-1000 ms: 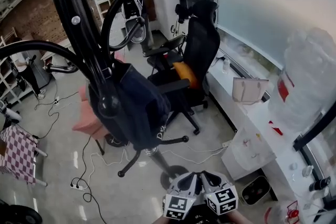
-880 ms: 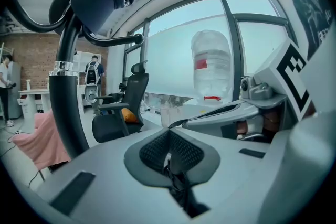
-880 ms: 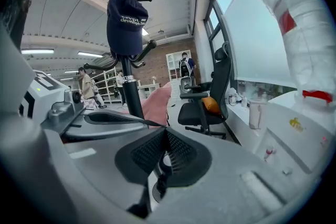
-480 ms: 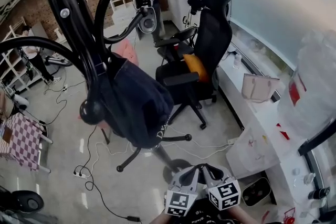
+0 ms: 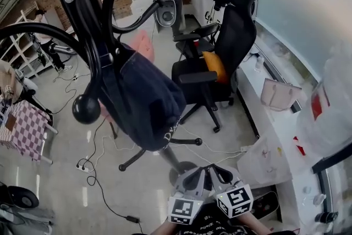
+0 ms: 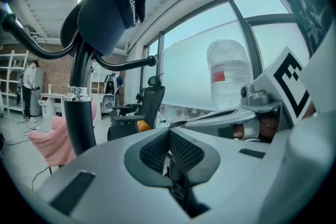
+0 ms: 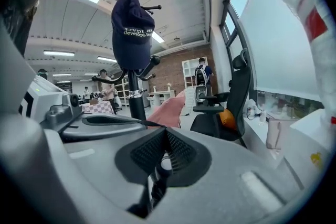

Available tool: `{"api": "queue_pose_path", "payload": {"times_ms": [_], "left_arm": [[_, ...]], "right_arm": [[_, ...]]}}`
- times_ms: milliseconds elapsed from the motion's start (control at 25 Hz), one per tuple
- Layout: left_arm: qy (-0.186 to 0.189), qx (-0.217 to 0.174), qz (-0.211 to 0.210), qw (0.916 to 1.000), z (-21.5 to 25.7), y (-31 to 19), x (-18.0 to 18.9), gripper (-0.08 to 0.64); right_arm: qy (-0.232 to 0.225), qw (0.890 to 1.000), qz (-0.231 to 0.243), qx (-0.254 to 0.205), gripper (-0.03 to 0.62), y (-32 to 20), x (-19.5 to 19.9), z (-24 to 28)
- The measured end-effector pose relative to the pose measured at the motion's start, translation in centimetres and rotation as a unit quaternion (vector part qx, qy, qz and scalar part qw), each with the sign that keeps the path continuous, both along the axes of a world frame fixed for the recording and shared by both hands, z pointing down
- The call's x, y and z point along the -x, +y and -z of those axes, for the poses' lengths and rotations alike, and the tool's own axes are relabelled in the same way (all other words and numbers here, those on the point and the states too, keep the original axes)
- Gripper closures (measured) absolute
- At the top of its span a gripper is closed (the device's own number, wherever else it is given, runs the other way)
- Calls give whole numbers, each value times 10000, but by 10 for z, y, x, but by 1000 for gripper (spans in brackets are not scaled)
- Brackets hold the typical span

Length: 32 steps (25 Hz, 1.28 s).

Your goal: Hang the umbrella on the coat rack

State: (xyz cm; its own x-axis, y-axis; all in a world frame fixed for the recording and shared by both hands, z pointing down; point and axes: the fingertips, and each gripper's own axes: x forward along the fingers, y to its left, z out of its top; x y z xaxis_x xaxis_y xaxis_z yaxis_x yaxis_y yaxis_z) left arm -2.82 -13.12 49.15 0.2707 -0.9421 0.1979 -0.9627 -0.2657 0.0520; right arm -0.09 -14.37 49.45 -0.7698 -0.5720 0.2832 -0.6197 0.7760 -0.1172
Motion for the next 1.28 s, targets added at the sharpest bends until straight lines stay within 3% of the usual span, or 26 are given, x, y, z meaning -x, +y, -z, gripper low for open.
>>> {"api": "queue_pose_path", "payload": {"times_ms": [480,800,1280], "left_arm": [[121,-649,682,9955,57,-13,10,551],[20,-1036,1034,9892,87,-15,19,549],[-4,-1231,1173,9854,121,-14,23,550]], "right_arm": [[-395,9944,762,-618,588,-18,13,53],[-637,9872,1275,-713,588,-20,22,79],[-1030,9814,1313,-945,588,-23,25,118]]}}
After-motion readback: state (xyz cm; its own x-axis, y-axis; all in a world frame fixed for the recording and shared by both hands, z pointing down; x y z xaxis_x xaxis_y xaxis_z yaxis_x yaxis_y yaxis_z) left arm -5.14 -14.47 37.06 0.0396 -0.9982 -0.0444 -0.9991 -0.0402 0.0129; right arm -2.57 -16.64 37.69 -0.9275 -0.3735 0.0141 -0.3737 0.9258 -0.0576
